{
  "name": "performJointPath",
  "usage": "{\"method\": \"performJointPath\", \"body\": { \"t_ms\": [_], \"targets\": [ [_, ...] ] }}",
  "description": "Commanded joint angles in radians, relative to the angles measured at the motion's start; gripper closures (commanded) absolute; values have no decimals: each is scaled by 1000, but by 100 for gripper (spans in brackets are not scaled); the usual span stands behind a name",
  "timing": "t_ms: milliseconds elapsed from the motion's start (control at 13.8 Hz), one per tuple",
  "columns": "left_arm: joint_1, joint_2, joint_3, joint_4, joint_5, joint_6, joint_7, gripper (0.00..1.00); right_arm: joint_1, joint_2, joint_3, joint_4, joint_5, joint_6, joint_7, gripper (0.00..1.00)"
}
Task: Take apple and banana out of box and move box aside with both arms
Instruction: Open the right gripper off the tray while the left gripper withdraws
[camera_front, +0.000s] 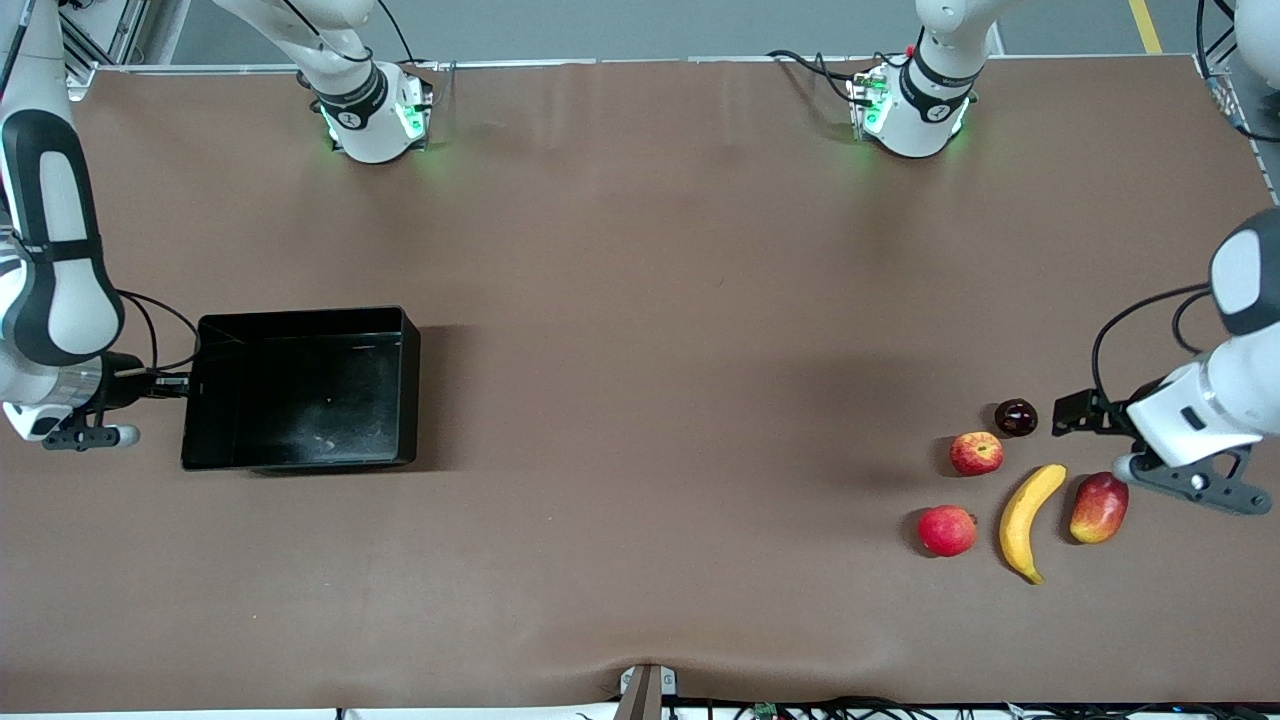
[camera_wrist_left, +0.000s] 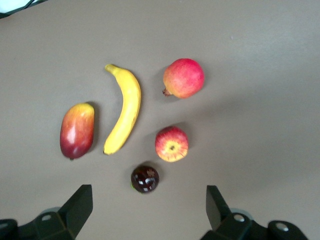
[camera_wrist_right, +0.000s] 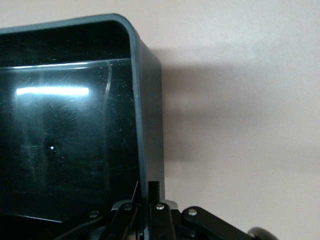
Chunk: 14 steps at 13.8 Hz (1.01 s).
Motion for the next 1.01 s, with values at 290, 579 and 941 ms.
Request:
{"method": "performJointPath", "body": {
  "t_ms": [290,579,941],
  "targets": [
    [47,-236,8,-27,-67,-126,-51,0,-68,-16,24,-79,-5,51,-15,0],
    [52,-256,19,-12,-56,-134,-45,0,-38,-20,32,64,-4,-33,-20,0],
    [62,-287,26,-4,-104,-177,-54,0,117,16,30,419,-140,-204,-11,0]
  ]
}}
